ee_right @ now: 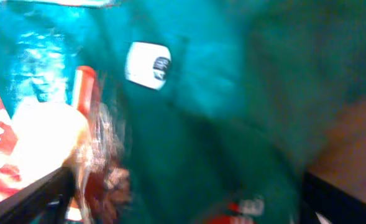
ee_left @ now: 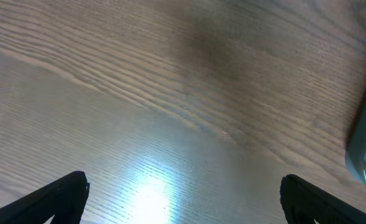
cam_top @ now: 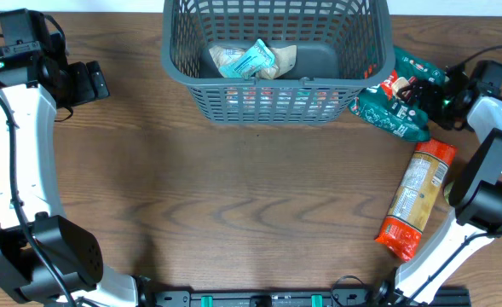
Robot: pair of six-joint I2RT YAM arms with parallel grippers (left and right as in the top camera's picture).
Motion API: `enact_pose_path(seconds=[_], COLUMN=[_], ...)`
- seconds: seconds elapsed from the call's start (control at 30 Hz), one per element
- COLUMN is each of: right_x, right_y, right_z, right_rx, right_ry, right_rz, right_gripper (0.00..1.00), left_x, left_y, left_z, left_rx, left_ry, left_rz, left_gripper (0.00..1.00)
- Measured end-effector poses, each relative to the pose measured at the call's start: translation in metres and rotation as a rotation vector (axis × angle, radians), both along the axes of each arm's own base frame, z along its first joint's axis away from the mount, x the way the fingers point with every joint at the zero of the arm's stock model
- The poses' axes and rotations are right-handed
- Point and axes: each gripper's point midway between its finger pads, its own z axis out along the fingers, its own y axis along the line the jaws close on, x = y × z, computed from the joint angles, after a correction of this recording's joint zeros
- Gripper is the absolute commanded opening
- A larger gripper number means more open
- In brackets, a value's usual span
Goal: Pack container
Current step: 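Grasp the green Nescafe coffee bag with the right gripper and lift it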
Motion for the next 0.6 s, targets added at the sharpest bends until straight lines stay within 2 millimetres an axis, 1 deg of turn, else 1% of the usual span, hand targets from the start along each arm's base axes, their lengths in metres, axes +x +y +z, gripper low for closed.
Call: enact_pose_path(seconds=[0.03,0.07,0.17,0.23,0.37,0.43,0.47,0.6], right_x=[0.002,0.004,0.009,0.01,0.012,0.012,0.012,0.01], right_y=[0.003,0.007,0.013,0.015,0.017,0.018,0.018,0.018], right_z=[0.0,0.0,0.001,0.002,0.004,0.006,0.007,0.009], right_rx=[0.006,0.014,0.019,0.015,0.019,0.023,0.024,0.023], right_ry=[-0.005,-0.009,-0.017,-0.021,-0.024,-0.023,-0.021,-0.013], right_rz=[0.01,0.016,0.033,0.041,0.046,0.048,0.047,0.044], right_gripper=[0.72,0.68,0.54,0.45,0.16,0.05,0.01,0.01], left_x=[0.0,0.0,0.0,0.0,0.0,0.0,0.0,0.0], left_y=[0.0,0.0,0.0,0.0,0.0,0.0,0.0,0.0], left_z=[0.0,0.0,0.0,0.0,0.0,0.0,0.0,0.0], left_rx=[0.0,0.0,0.0,0.0,0.0,0.0,0.0,0.0], left_ry=[0.0,0.0,0.0,0.0,0.0,0.0,0.0,0.0], left_rz=[0.0,0.0,0.0,0.0,0.0,0.0,0.0,0.0], left_gripper=[0.98,0.99,0.99,0.98,0.99,0.99,0.99,0.99])
